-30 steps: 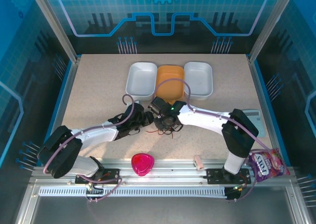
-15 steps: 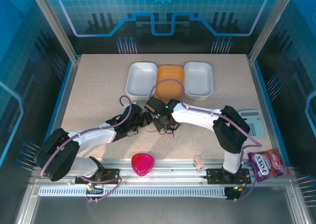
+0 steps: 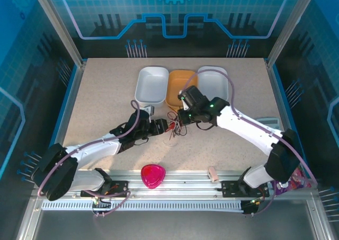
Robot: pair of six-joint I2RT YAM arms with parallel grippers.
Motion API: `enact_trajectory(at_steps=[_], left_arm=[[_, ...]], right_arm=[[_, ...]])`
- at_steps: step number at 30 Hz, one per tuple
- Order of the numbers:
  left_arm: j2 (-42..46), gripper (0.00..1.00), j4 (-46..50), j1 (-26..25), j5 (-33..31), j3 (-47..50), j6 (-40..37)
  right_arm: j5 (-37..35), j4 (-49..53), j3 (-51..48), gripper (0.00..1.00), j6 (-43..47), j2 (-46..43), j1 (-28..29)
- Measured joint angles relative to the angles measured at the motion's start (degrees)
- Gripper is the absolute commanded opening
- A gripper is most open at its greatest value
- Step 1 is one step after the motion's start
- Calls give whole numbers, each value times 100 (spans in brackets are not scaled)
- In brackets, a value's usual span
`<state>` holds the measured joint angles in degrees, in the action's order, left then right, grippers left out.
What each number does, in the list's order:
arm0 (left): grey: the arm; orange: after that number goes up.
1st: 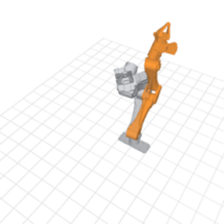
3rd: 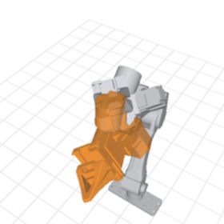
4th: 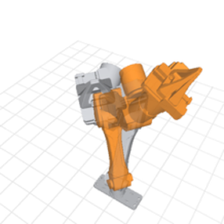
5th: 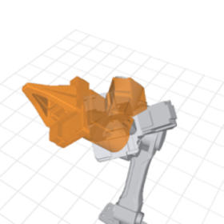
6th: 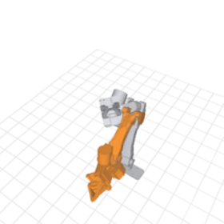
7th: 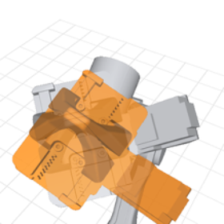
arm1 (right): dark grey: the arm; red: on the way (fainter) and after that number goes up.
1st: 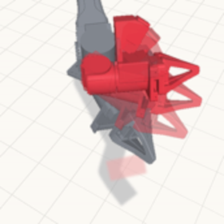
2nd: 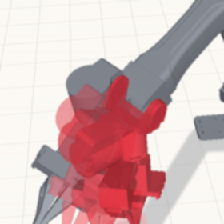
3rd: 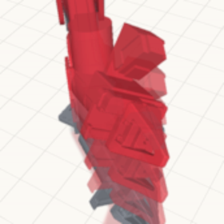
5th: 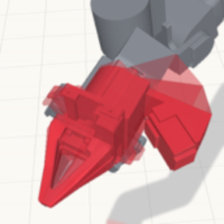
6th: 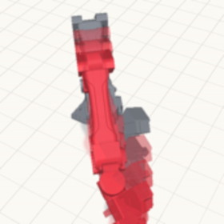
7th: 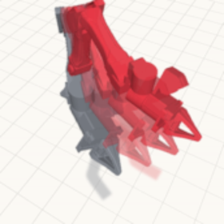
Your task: Untangle the cables
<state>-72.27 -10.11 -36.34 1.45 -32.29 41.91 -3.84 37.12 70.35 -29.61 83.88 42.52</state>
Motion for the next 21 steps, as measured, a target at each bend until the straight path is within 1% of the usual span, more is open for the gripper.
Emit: enact_trajectory(at_steps=[4,8,10,16,17,21], left_arm=[[101,57,-188,-4,262,0,-236],[109,69,-214,-15,409,0,-470],[103,73,-216,-31,448,-4,-568],[-304,75,-173,-188,507,-190,-894],[-398,77,-168,-227,507,-219,-925],[-822,78,-164,-413,507,-337,-1040]], right_arm=[[446,-214,-315,1,-170,-155,-203],[815,-341,-551,1,-306,-181,-317],[960,-409,-612,0,-385,-181,-334],[1373,-835,-863,0,-662,-227,-372],[1427,-885,-898,0,-699,-234,-376],[1532,-1021,-935,0,-804,-254,-409]])
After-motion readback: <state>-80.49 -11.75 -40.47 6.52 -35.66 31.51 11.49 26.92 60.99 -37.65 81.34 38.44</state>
